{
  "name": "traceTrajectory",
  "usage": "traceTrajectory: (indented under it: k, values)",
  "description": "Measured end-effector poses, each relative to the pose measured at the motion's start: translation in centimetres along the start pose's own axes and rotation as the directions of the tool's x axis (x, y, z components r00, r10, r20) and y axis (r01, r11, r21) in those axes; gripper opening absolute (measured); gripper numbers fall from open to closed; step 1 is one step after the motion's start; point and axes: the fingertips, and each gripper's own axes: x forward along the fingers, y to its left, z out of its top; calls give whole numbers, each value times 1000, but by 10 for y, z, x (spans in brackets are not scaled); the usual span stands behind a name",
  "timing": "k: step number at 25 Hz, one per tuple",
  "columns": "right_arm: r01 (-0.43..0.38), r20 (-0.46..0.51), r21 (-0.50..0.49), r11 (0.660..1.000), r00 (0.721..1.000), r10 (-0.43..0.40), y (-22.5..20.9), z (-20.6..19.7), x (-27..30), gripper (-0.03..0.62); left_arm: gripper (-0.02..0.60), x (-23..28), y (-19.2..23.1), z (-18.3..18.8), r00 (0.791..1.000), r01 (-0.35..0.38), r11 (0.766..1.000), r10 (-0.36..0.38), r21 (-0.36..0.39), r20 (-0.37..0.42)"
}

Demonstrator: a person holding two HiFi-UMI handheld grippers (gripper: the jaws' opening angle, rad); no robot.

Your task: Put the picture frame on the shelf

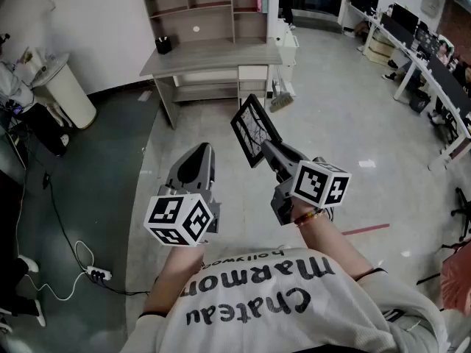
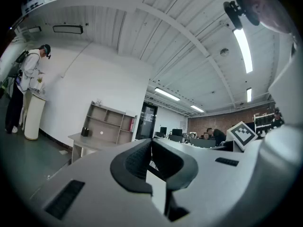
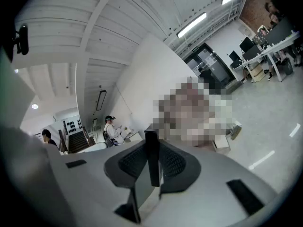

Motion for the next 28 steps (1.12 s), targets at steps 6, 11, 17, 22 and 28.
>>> traceTrajectory:
  k: [6,11,17,22,28]
  values:
    - [6,5,-32,999,1000,-5,4,0,1,81,17,-4,0,4,1000,5,1000,-6,11,16]
    - [-1,-8,-46,999,1000,1,7,-3,5,80,17,-5,5,0,1000,0,1000,0,-6,14]
    - [-8,-20,-43,999,1000,7,-1,-1,15,81,17,4,11,-5,1000,-9,1000,8,-29,-2]
    - [-15,-72,-39,999,997,12,-13,-9,49,81,17,24,37,-17,999,-22,998,20,-56,-28]
    - [-6,-110,4,1000,994,6,-41,-6,102,81,17,66,70,-32,997,-26,996,20,-87,-74]
